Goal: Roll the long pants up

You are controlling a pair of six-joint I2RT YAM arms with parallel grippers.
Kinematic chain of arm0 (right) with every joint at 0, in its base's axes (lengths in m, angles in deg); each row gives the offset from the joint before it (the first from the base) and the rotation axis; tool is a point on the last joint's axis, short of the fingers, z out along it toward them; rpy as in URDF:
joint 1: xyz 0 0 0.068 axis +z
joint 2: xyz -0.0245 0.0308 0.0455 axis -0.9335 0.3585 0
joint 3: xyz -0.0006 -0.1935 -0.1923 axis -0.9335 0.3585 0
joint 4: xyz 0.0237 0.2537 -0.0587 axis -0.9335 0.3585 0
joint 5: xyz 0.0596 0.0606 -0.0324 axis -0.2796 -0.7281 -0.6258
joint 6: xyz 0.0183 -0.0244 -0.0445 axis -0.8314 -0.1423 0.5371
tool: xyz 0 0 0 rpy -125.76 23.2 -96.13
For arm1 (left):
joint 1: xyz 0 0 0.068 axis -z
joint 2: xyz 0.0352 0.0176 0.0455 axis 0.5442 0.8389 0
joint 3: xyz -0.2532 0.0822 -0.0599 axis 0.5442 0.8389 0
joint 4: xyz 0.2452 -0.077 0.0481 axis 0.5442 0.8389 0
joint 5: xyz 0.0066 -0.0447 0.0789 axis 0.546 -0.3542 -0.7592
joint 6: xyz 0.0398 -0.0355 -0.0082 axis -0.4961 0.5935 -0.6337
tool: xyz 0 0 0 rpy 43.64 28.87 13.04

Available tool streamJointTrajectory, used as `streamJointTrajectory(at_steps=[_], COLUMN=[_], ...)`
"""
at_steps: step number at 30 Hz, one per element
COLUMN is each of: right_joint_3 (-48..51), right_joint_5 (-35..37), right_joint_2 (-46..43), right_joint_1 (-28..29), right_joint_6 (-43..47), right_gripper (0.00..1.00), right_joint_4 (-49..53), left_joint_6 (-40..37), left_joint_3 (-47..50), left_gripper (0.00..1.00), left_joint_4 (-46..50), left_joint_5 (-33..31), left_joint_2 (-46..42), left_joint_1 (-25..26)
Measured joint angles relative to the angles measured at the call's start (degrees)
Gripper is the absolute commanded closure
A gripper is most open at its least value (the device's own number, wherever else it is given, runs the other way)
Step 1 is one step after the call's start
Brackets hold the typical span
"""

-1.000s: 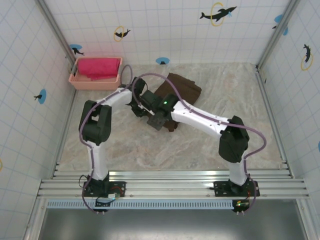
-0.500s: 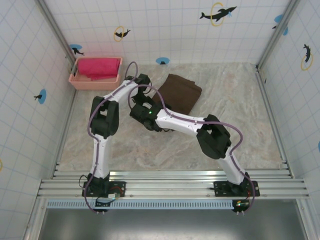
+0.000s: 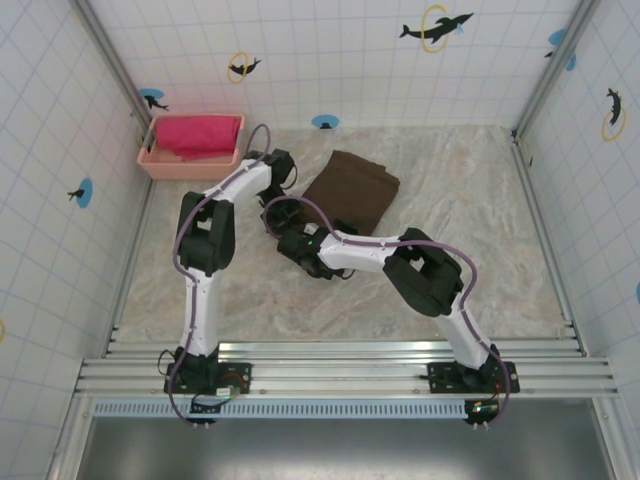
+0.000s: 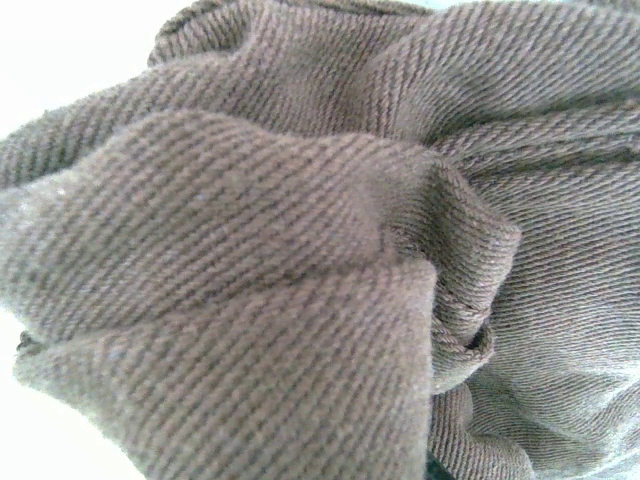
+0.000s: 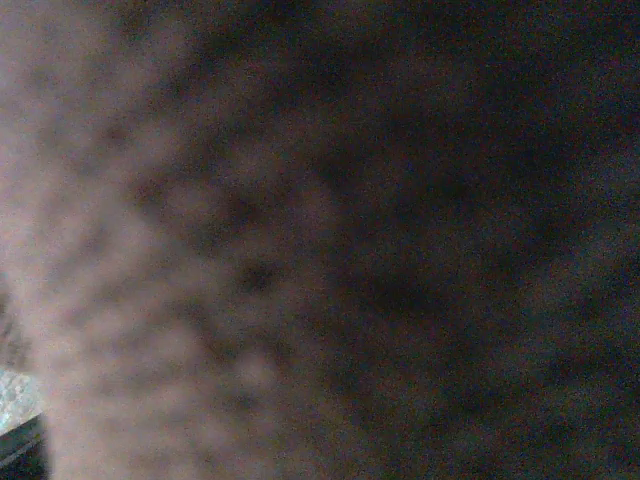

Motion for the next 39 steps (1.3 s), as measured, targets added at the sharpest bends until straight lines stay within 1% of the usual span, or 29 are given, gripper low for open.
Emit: streamJointTrajectory(at_steps=[2, 3, 4, 5, 6, 7, 8, 9, 10, 12, 13, 14, 18, 22, 23, 25, 27, 28, 29, 32, 35, 39], right_joint_3=[0.2, 0.2, 0.2, 0.2, 0.2, 0.3, 0.3, 0.4, 0.7, 1.3, 1.6, 1.8, 2.1, 2.1, 2.1, 1.7, 1.2, 0.7, 0.3, -0.8, -1.8, -4.3], right_joint_5=[0.3, 0.5, 0.7, 1.1, 1.5, 1.9, 2.4, 2.8, 3.0, 3.3, 3.7, 4.1, 4.5, 0.5, -1.5, -6.4, -12.3, -16.1, -19.7, -30.4, -38.8, -45.1], right_joint_2=[0.0, 0.0, 0.0, 0.1, 0.3, 0.6, 1.0, 1.4, 1.9, 2.6, 3.0, 3.2, 3.8, 3.6, 3.1, 2.0, 0.7, 0.0, -0.6, -1.9, -2.4, -1.4], right_joint_1=[0.0, 0.1, 0.1, 0.3, 0.4, 0.7, 0.9, 1.1, 1.3, 1.7, 1.8, 1.9, 1.9, 1.6, 1.3, 0.3, -1.6, -2.9, -4.2, -8.2, -11.3, -13.5], right_joint_6=[-0.4, -0.7, -0.9, -1.2, -1.4, -1.8, -2.2, -2.4, -2.7, -3.1, -3.2, -3.2, -3.0, -1.6, -1.0, -0.1, 0.9, 1.5, 2.0, 3.3, 4.3, 5.4], right_gripper=[0.00, 0.03, 0.08, 0.19, 0.27, 0.39, 0.60, 0.73, 0.80, 0.88, 0.95, 1.00, 1.00, 1.00, 1.00, 1.00, 1.00, 1.00, 1.00, 1.00, 1.00, 1.00], right_joint_4=[-0.8, -1.1, -1.3, -1.6, -1.9, -2.2, -2.5, -2.8, -3.3, -4.8, -5.4, -6.0, -7.4, -8.2, -8.1, -8.0, -7.0, -6.4, -5.8, -4.7, -3.5, -1.1], left_joint_6=[-0.2, -0.2, -0.3, -0.6, -0.9, -1.3, -1.5, -1.7, -1.8, -2.1, -2.3, -2.6, -3.5, -6.8, -7.8, -10.1, -12.1, -13.0, -13.7, -15.7, -16.5, -15.7], left_joint_3=[0.0, 0.0, 0.1, 0.1, 0.1, 0.1, 0.1, 0.1, 0.1, 0.1, 0.1, 0.1, 0.5, 3.5, 4.6, 6.8, 9.2, 10.1, 10.5, 10.7, 10.9, 13.3], left_gripper=[1.00, 1.00, 1.00, 1.00, 1.00, 1.00, 1.00, 1.00, 1.00, 1.00, 1.00, 1.00, 1.00, 0.99, 0.85, 0.51, 0.28, 0.23, 0.03, 0.03, 0.03, 0.02], left_joint_4=[0.3, 0.5, 0.6, 0.7, 0.9, 1.0, 1.2, 1.3, 1.5, 1.6, 1.6, 1.6, 1.2, -1.7, -3.0, -5.1, -6.1, -6.2, -6.4, -7.6, -10.0, -15.7], left_joint_5=[-0.1, -0.2, -0.2, -0.2, -0.3, -0.3, -0.4, -0.5, -0.6, -0.7, -0.7, -0.7, -0.7, -1.1, -1.3, -2.1, -3.4, -4.0, -4.4, -6.1, -7.4, -7.3], left_joint_2=[0.0, 0.0, 0.0, 0.0, 0.0, 0.0, 0.0, 0.0, 0.0, 0.0, 0.0, 0.0, -0.2, -2.2, -3.1, -4.7, -7.0, -8.1, -9.2, -12.4, -16.1, -21.5], left_joint_1=[-0.2, -0.3, -0.4, -0.5, -0.5, -0.6, -0.7, -0.8, -0.8, -0.8, -0.8, -0.8, -0.8, -0.9, -1.0, -1.4, -2.4, -3.1, -4.0, -6.0, -7.2, -7.1])
